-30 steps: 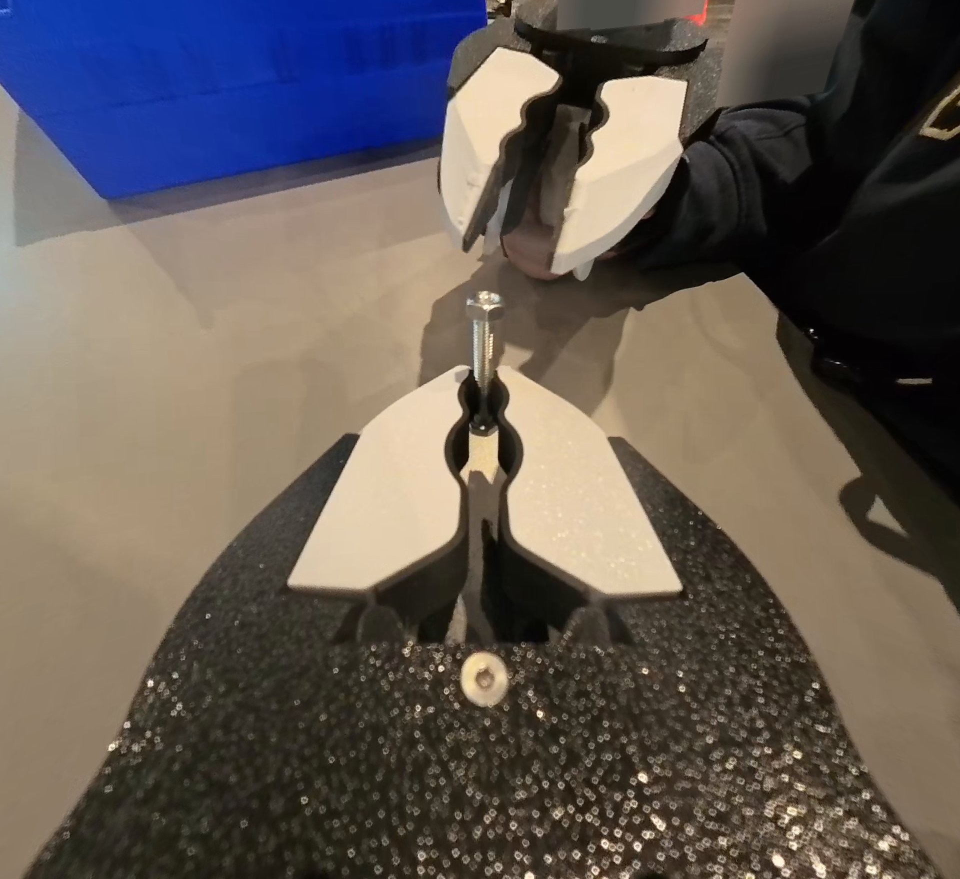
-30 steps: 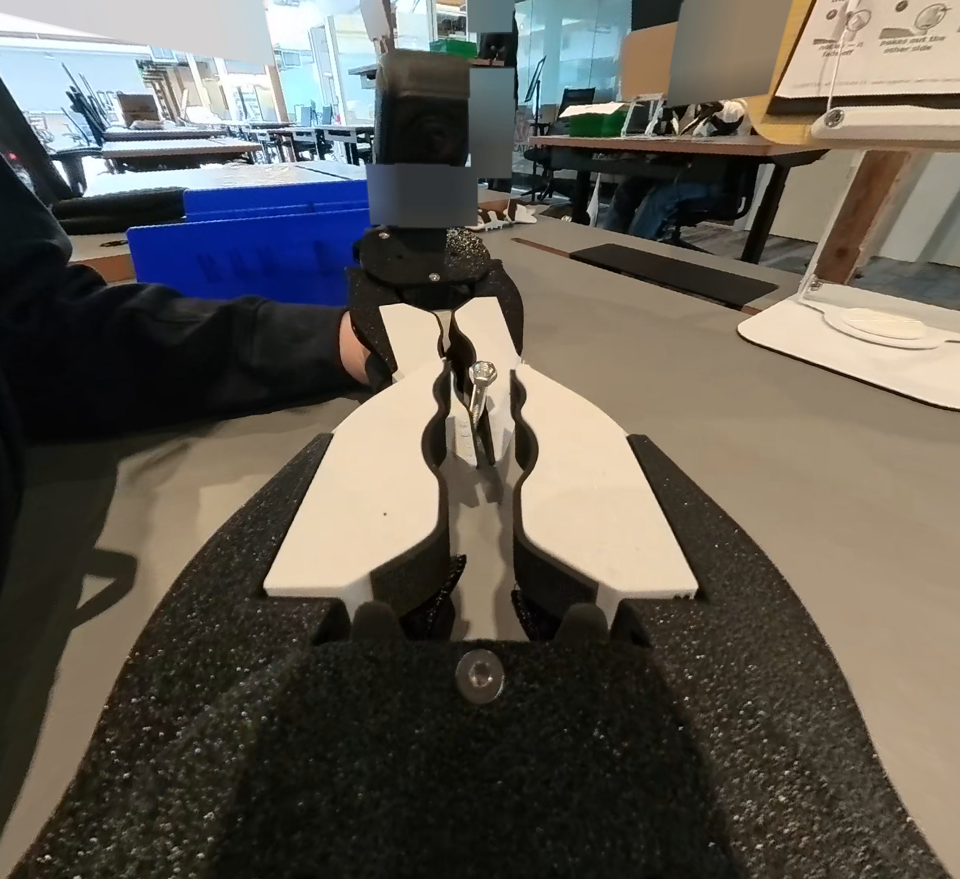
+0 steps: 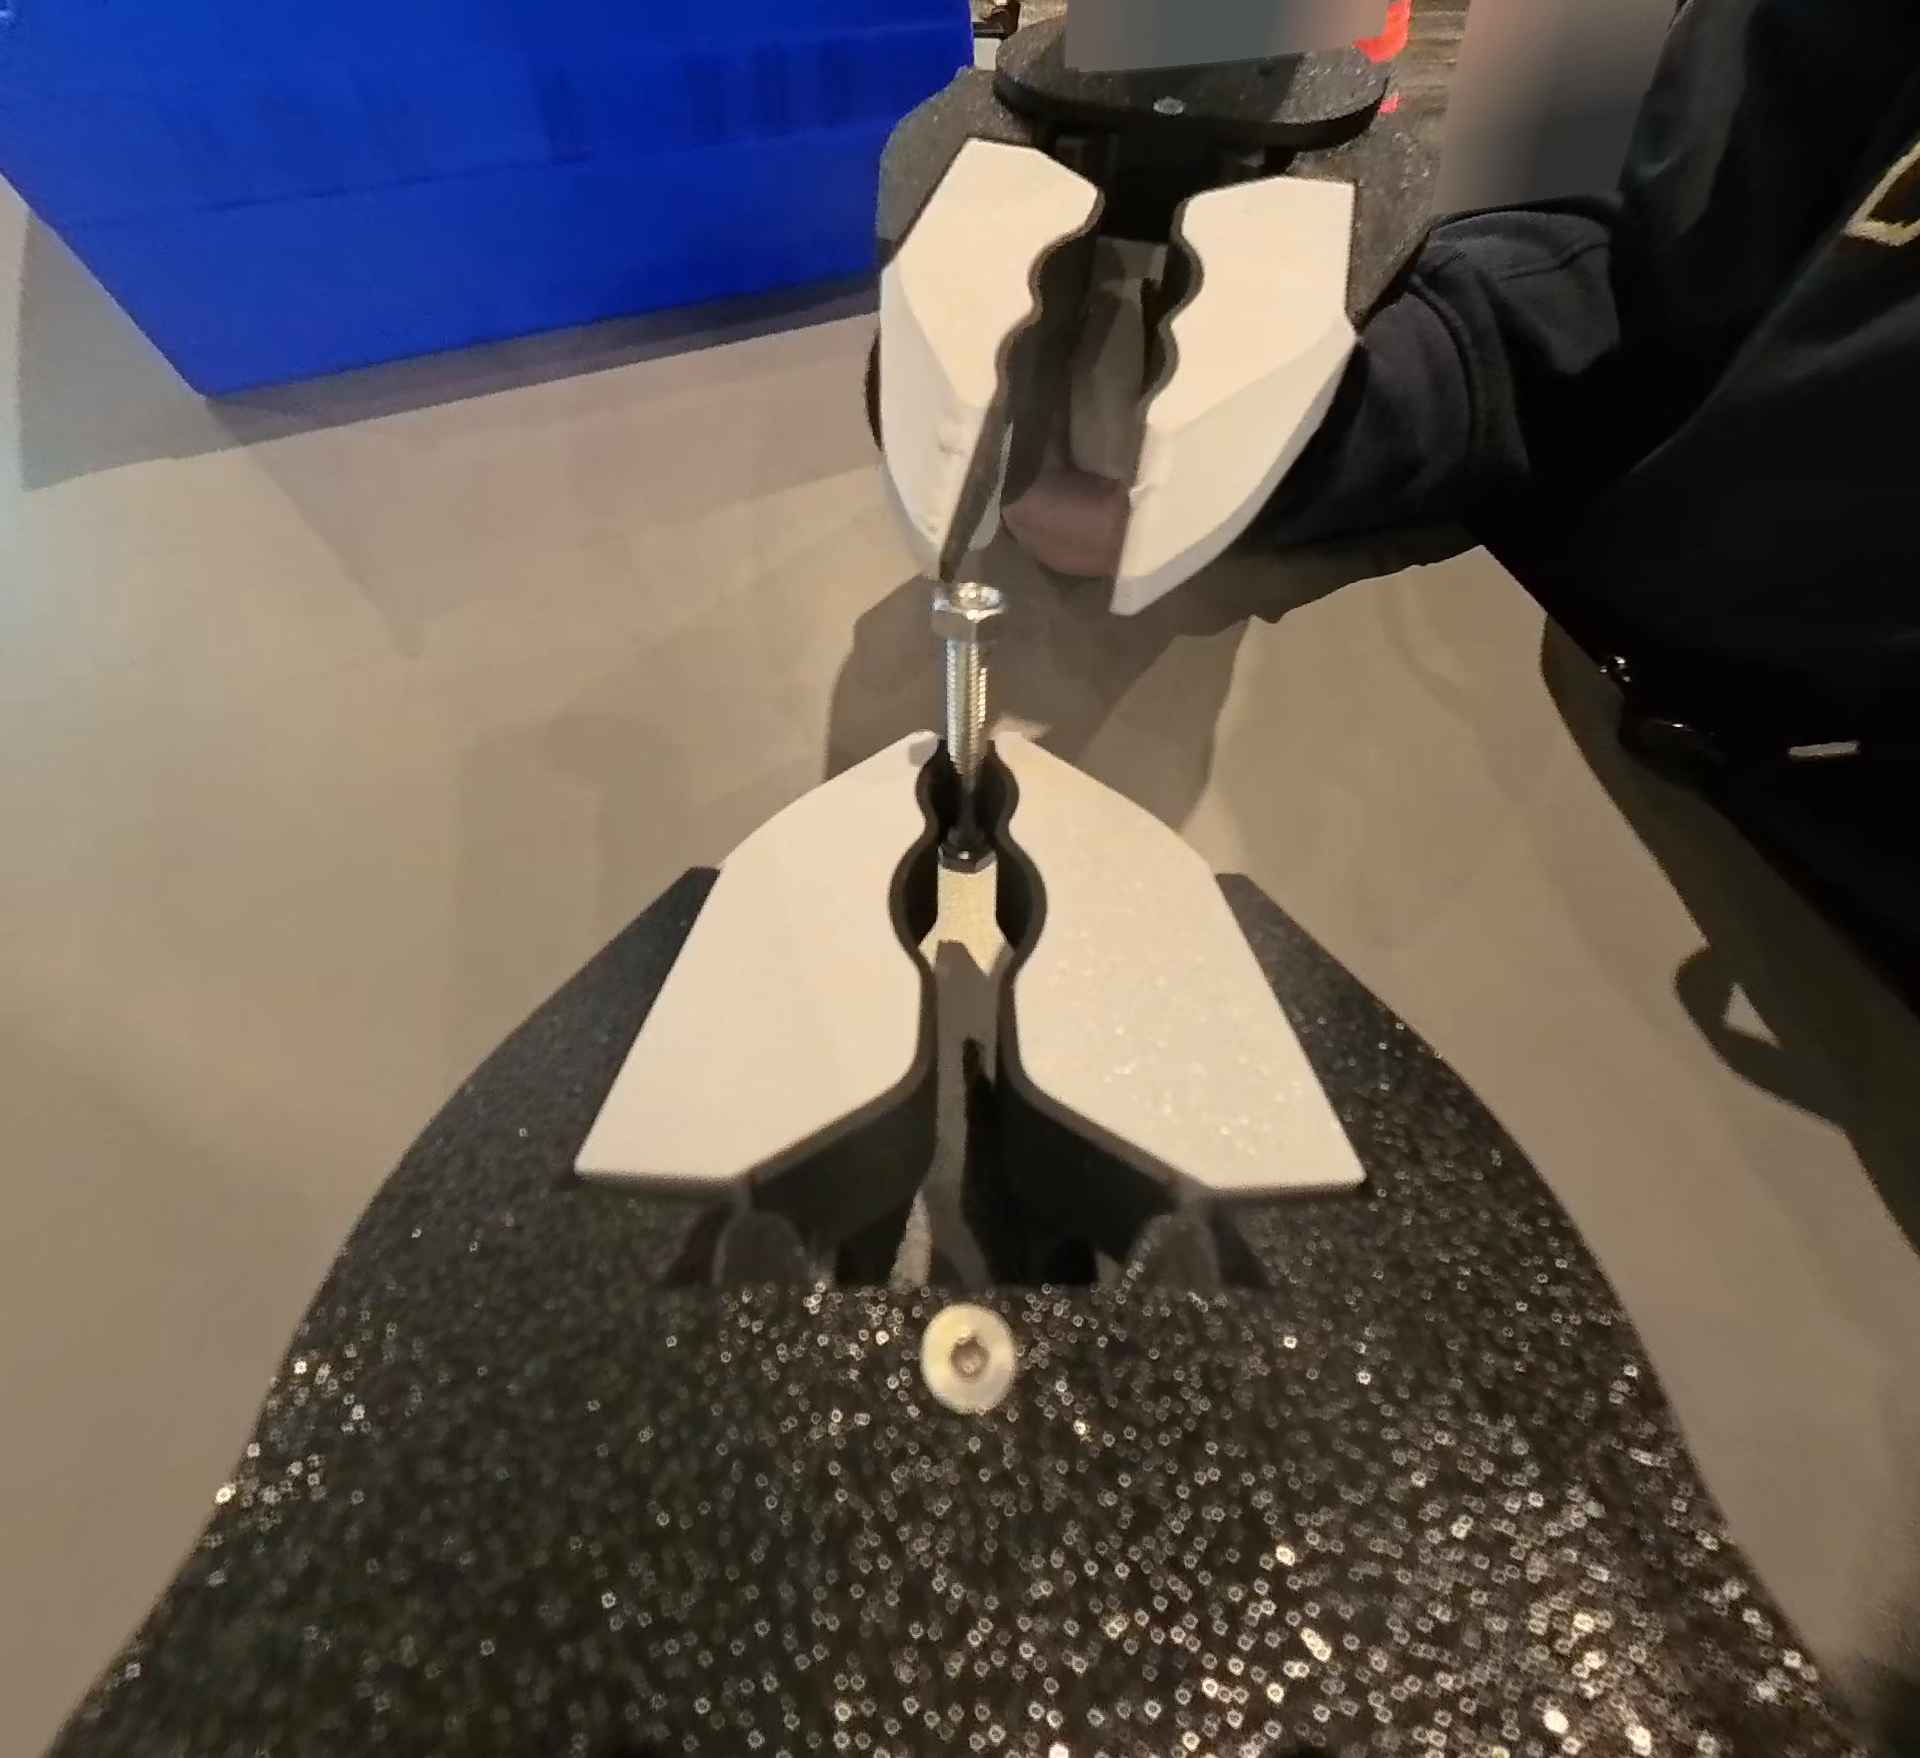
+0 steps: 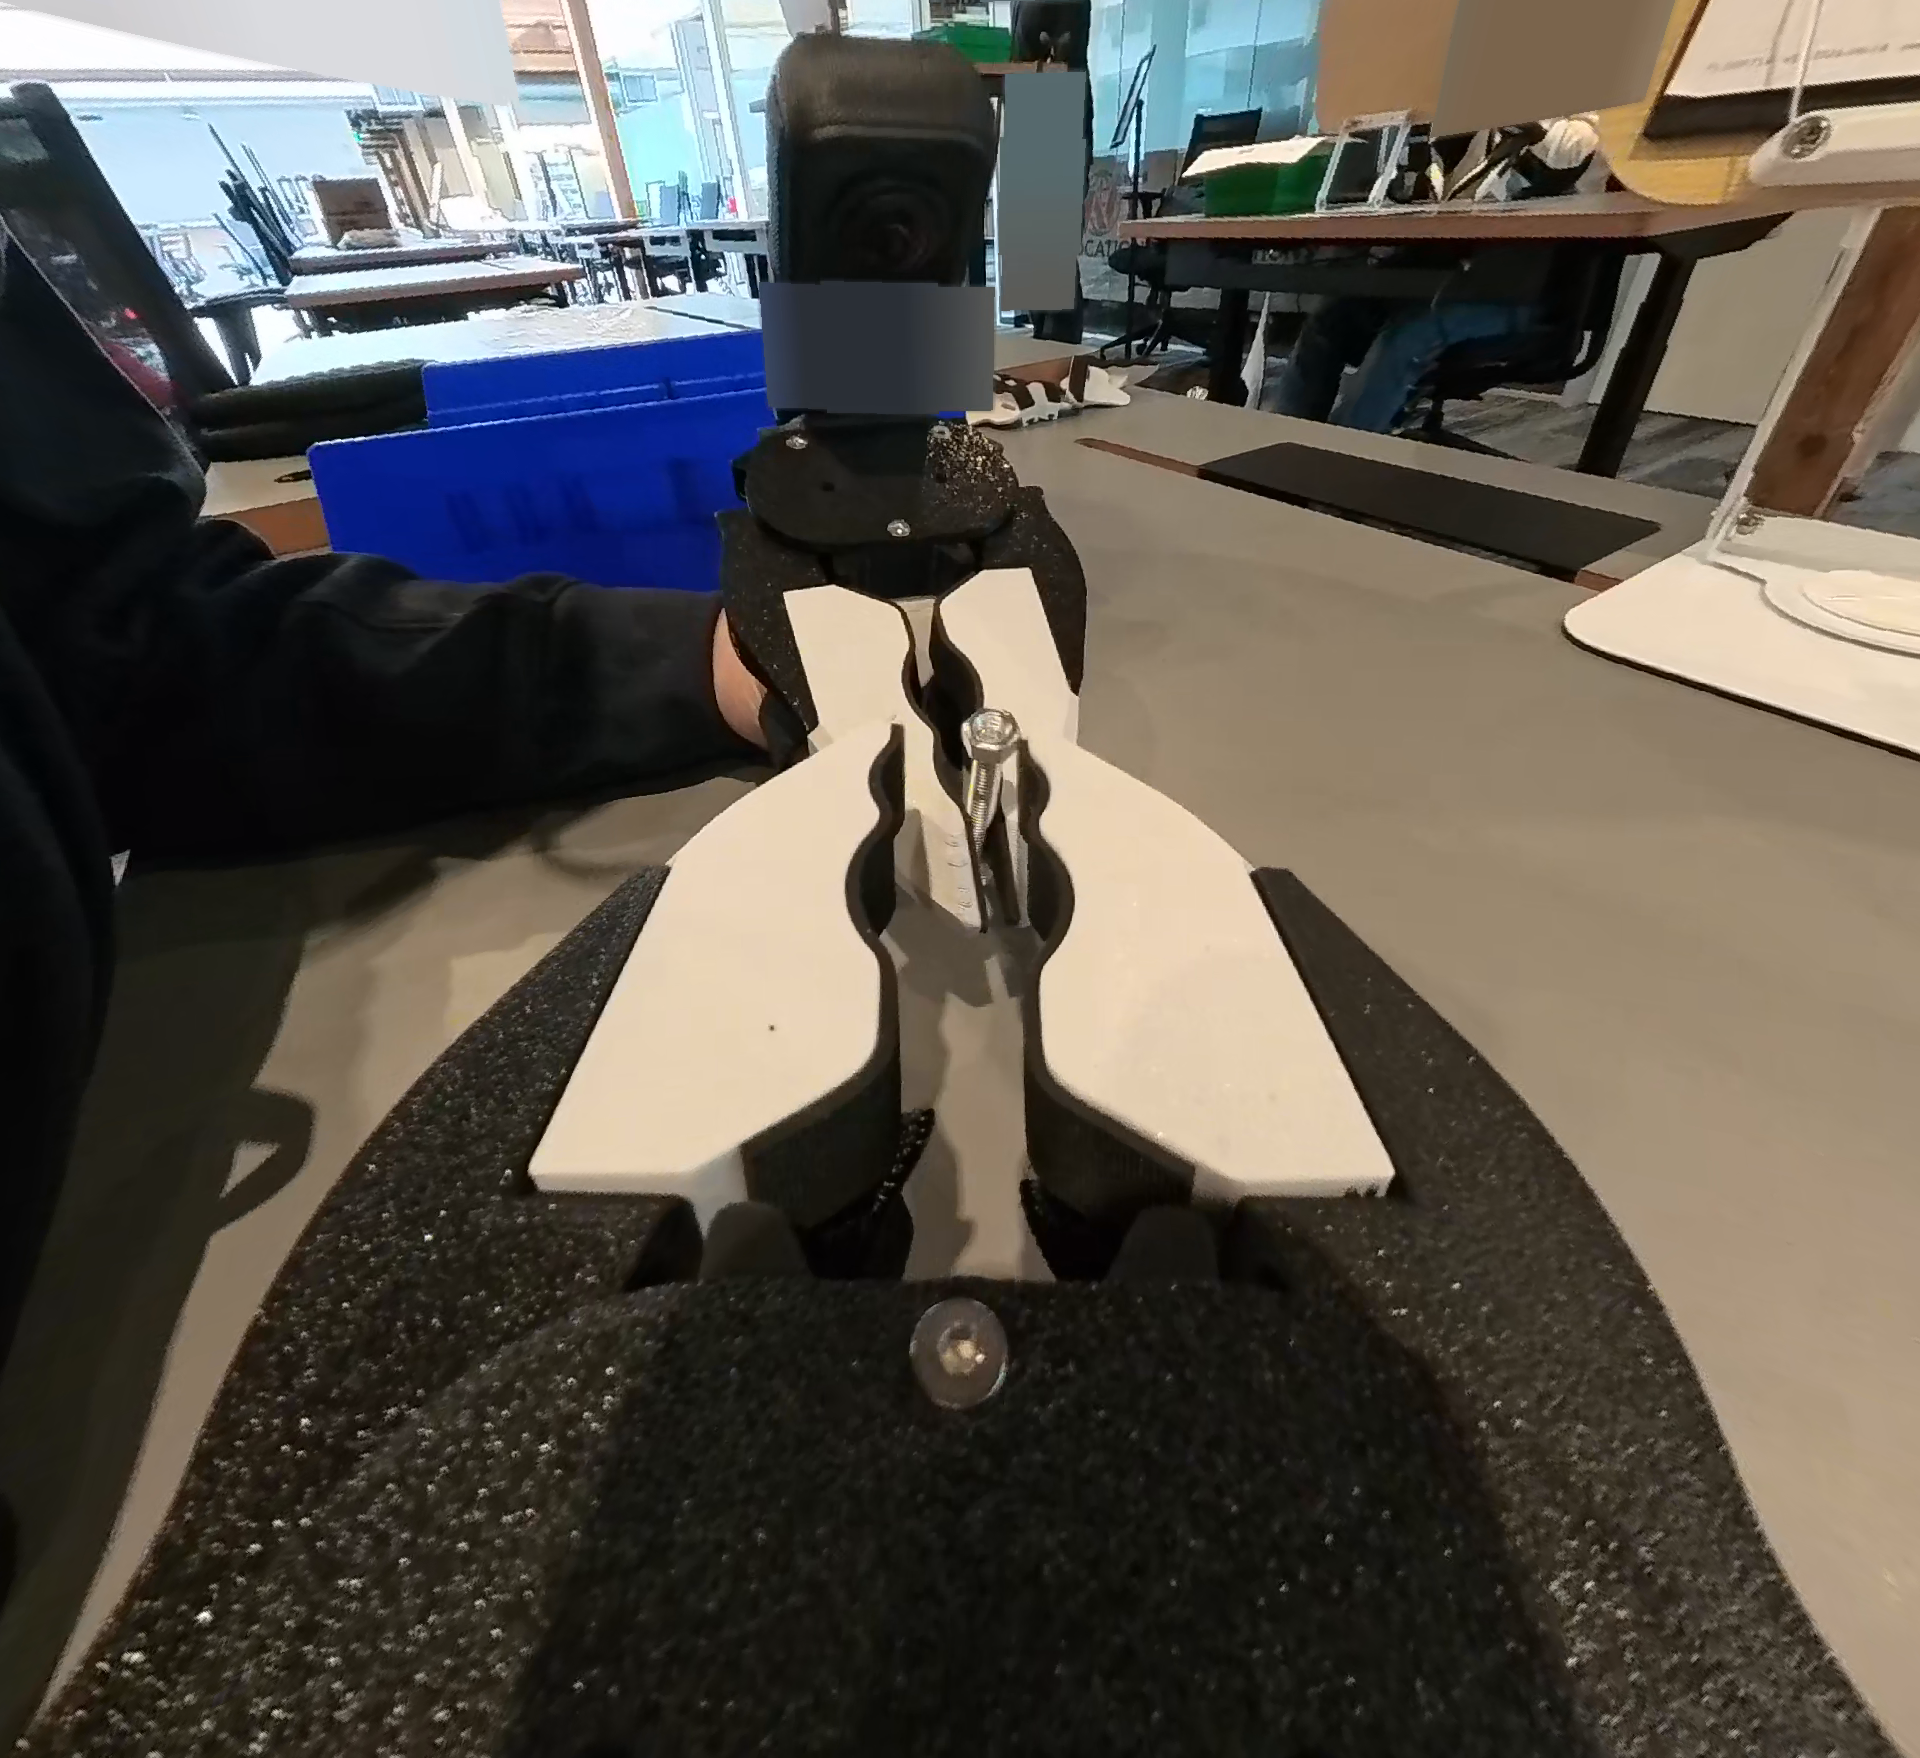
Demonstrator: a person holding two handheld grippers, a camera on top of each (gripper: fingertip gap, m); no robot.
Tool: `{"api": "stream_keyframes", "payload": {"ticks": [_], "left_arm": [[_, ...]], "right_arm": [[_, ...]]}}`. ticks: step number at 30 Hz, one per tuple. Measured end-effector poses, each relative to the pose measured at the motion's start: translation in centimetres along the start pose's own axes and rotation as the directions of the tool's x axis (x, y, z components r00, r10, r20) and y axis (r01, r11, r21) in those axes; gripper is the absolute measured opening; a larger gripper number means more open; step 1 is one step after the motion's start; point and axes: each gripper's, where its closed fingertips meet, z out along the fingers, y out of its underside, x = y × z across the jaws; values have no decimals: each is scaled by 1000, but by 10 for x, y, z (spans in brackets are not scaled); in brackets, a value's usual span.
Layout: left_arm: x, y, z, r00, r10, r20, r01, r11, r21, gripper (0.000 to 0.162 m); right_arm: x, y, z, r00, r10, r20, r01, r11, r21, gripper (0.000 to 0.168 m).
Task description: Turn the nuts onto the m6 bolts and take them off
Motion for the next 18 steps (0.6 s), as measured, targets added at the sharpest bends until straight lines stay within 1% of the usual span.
{"api": "stream_keyframes", "payload": {"ticks": [6, 9, 18], "left_arm": [[0, 0, 0, 1000, 0, 0, 0, 1000, -1, 5], [0, 0, 0, 1000, -1, -1, 1, 1000, -1, 5], [0, 0, 0, 1000, 0, -1, 0, 1000, -2, 5]], "right_arm": [[-2, 1, 0, 1000, -4, 11, 4, 1000, -3, 19], [-4, 0, 0, 1000, -12, 25, 12, 1000, 1, 16], [1, 0, 1, 1000, -7, -14, 7, 1000, -1, 20]]}}
